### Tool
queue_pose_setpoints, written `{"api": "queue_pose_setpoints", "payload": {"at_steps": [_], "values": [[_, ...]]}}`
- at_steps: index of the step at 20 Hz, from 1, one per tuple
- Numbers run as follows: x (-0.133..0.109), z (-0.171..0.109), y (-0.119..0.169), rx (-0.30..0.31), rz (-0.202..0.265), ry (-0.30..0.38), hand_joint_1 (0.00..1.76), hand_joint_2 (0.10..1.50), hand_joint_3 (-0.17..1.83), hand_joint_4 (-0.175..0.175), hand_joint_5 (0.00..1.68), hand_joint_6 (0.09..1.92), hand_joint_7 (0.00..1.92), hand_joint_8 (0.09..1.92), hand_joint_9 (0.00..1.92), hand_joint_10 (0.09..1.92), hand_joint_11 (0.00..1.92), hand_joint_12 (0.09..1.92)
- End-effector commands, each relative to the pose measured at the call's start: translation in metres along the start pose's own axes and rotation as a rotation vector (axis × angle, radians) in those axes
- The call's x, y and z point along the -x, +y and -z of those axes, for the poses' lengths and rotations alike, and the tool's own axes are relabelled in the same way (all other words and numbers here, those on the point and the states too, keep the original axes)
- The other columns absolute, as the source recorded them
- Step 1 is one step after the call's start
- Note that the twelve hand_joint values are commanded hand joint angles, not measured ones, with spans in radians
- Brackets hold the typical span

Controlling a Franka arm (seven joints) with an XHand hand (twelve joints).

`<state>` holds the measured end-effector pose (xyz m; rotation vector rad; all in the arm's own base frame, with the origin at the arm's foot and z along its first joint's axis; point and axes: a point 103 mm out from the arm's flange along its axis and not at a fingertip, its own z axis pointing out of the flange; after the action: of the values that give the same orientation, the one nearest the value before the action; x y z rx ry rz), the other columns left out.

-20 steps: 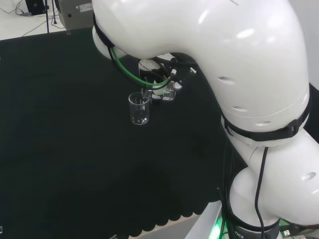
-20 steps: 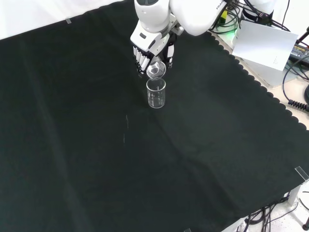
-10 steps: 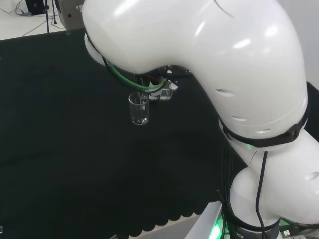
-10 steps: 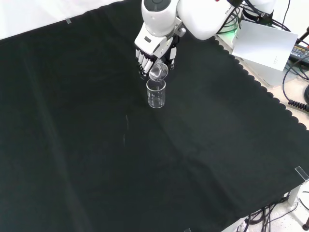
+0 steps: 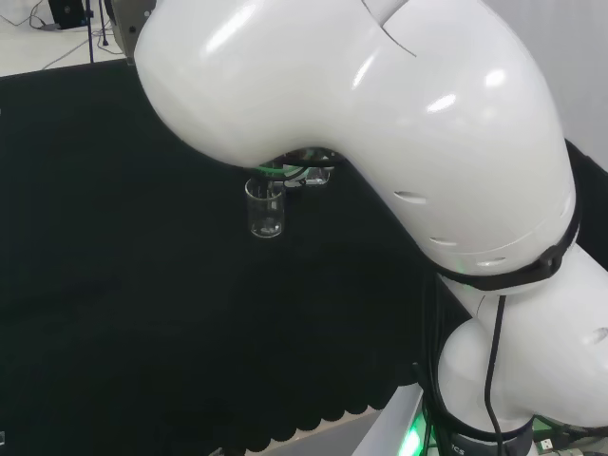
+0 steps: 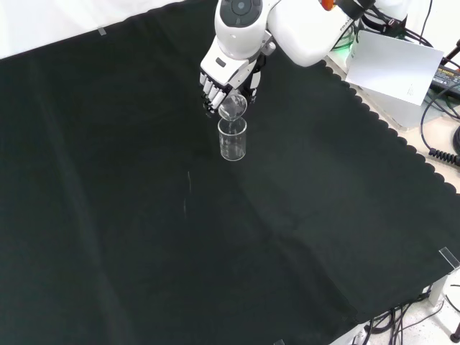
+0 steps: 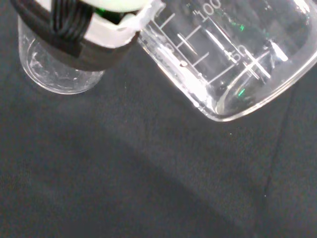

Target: Pour the water from the handheld beaker into the one on the table.

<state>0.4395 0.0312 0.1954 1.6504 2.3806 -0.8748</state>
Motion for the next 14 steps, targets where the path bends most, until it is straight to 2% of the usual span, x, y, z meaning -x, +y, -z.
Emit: {"api": "queue_pose_setpoints", "payload": {"at_steps": [1,14], "values": [[0.0001,0.0055,0.0007,0.002,-0.009,-0.028,1.31,1.03,-0.17,-0.105,1.32,0.37,1.47,0.36,1.58,0.67,1.34,0.72],[-0.0059,0.0124,0.0013,-0.027,-0.009,-0.104,1.31,1.03,-0.17,-0.106,1.32,0.36,1.48,0.36,1.58,0.67,1.34,0.72]]}}
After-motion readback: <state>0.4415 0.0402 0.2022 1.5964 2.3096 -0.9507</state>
